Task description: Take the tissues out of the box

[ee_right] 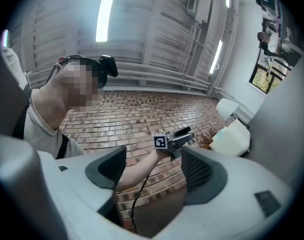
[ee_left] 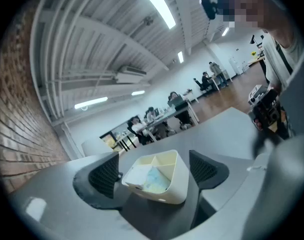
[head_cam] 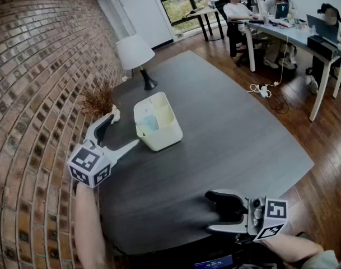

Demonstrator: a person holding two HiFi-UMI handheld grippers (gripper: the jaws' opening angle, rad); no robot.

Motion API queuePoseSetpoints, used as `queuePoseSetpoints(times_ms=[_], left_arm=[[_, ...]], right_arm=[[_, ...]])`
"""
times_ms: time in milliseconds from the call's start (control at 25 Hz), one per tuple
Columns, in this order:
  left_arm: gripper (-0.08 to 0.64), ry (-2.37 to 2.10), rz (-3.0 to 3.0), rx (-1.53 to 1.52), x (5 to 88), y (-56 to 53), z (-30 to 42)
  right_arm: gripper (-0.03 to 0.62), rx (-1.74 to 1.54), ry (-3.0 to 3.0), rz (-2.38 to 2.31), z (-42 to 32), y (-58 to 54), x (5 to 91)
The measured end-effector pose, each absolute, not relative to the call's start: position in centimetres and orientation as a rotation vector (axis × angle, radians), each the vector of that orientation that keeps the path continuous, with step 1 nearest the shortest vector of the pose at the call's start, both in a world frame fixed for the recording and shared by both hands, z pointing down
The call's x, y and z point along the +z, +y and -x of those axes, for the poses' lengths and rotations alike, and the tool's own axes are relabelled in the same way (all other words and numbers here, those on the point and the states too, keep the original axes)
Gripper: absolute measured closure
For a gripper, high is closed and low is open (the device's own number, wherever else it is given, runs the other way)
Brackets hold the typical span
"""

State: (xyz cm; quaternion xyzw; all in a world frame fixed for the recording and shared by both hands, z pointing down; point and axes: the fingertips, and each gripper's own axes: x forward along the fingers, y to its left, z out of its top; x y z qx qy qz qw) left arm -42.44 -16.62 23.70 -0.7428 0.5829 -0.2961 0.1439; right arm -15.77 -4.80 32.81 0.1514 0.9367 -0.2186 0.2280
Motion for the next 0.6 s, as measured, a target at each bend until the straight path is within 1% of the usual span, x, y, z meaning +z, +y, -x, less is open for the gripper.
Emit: queuePoseSetpoints(times_ms=[40, 200, 360, 400, 440, 520, 560, 600], left_arm=[[0.116, 1.666, 2.172, -0.928, 24.5, -18.4, 43.5], [0.106, 1.559, 2.264, -1.252, 27.8, -24.4, 46.3], [0.106, 1.365, 2.190, -1.700, 32.4, -27.9, 48.0], [0.086, 1.336, 2.190, -1.782, 33.6, -28.5, 48.2], [0.067, 1.318, 2.205, -1.845, 34.5, -28.9, 48.4], [0.057, 1.287, 2.240, -1.952, 36.1, -29.5, 48.4], [0.032, 1.267, 2.243, -2.004, 36.8, -29.7, 48.4], [0.029, 1.252, 2.242, -2.046, 37.4, -29.9, 48.5]], right_arm=[[0.235, -0.606, 2.579, -0.424, 15.6, -4.6, 32.4], [0.235, -0.620, 2.574, -0.437, 15.3, -4.2, 31.6], [0.235, -0.637, 2.563, -0.450, 15.2, -3.9, 31.3], [0.235, -0.640, 2.563, -0.453, 15.2, -3.9, 31.3], [0.235, -0.642, 2.561, -0.455, 15.1, -4.0, 31.2], [0.235, -0.646, 2.553, -0.453, 14.8, -4.4, 31.1], [0.235, -0.651, 2.549, -0.445, 14.7, -4.8, 31.2], [0.235, -0.655, 2.546, -0.435, 14.6, -5.1, 31.3]])
